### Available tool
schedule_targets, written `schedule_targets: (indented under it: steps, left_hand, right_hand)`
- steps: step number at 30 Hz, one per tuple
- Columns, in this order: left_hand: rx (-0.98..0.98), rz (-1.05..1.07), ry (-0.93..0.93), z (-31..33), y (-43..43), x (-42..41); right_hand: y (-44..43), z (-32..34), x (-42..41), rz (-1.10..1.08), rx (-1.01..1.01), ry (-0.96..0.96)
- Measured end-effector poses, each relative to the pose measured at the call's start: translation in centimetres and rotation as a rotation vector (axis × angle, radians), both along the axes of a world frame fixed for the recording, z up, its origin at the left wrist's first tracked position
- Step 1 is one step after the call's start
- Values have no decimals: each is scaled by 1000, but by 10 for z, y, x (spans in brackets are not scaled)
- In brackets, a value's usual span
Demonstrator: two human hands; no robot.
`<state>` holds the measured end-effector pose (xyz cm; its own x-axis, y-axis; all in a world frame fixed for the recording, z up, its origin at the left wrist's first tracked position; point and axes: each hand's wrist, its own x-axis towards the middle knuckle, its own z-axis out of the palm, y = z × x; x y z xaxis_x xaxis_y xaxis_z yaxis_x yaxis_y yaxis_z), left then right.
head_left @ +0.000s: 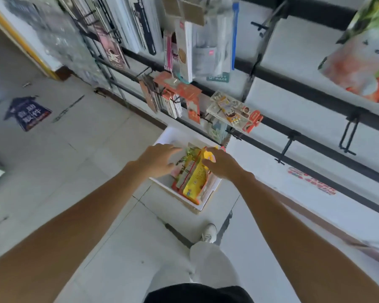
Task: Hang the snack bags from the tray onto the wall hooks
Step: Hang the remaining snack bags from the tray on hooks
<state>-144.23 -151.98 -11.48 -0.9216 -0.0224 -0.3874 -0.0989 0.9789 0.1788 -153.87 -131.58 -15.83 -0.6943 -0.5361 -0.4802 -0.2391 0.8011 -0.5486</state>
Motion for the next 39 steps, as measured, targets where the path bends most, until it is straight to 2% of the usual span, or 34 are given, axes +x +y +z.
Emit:
schedule_targets:
  steps: [9, 15, 18, 21, 25, 30, 36, 39]
  left_hand:
    - [253, -5, -189, -96, -14, -37]
    - [389, -70, -347, -181, -9, -66]
    - [481, -67, -419, -205, -14, -84]
    - [511, -46, -393, -217, -26, -112]
    - [491, -88, -425, -218, -39, -133]
    - [490, -115, -475, -215, -34, -141]
    - [540, -56, -473, -186, -12, -130]
    - [654, 113, -457, -154, 8, -121]
  right_hand:
    - [-12, -78, 5, -248, 139, -197]
    - [-30, -142, 9, -601, 248, -244]
    - [-44, -171, 8, -586, 304, -230]
    - [-52, -193, 0, -606, 341, -149]
    - [-54, -205, 4, -771, 283, -75]
    - [-50, -183, 22, -921, 166, 36]
    - [-33, -131, 47, -1065, -130, 27]
    - [-16, -105, 63, -1101, -253, 32]
